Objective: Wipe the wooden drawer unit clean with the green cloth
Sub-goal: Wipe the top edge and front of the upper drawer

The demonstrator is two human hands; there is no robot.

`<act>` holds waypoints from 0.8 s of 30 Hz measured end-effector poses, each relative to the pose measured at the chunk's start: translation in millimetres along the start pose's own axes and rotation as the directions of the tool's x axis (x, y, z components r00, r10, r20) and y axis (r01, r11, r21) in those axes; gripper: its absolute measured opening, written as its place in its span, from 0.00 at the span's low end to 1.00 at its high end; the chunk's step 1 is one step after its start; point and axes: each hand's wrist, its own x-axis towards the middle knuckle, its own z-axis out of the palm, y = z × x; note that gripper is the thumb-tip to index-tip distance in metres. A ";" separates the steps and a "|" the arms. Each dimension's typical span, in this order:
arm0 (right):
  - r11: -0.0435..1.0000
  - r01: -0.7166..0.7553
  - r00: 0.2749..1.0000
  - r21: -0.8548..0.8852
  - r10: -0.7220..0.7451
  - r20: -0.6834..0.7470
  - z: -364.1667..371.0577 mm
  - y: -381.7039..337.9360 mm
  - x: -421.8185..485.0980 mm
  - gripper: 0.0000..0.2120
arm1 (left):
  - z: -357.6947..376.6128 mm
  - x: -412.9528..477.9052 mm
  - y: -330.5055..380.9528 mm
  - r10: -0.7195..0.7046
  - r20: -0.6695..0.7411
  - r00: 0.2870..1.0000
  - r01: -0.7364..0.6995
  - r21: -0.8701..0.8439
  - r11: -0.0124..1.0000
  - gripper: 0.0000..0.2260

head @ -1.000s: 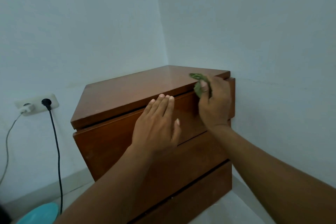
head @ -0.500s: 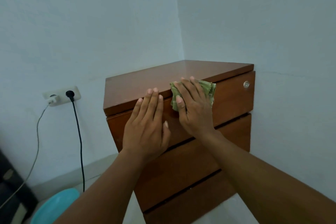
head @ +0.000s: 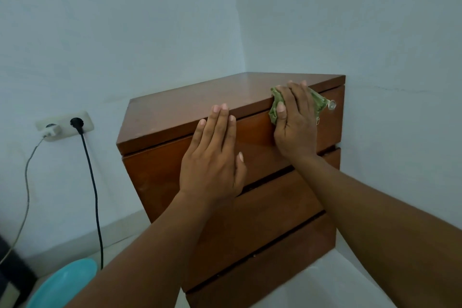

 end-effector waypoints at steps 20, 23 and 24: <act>0.805 -0.270 0.951 0.528 0.309 0.014 14.4 -162.3 -140.6 0.18 | -36.7 -125.3 -101.7 0.126 0.211 0.969 -0.160 0.149 0.976 0.34; 0.848 -0.190 0.982 0.495 0.170 0.085 31.9 -192.6 -158.1 0.19 | -42.8 -130.7 -111.3 0.109 0.233 0.966 -0.148 0.155 0.977 0.35; 0.867 -0.163 0.986 0.471 0.124 0.113 37.1 -196.9 -163.4 0.21 | -42.7 -131.6 -112.2 0.107 0.237 0.966 -0.144 0.149 0.978 0.35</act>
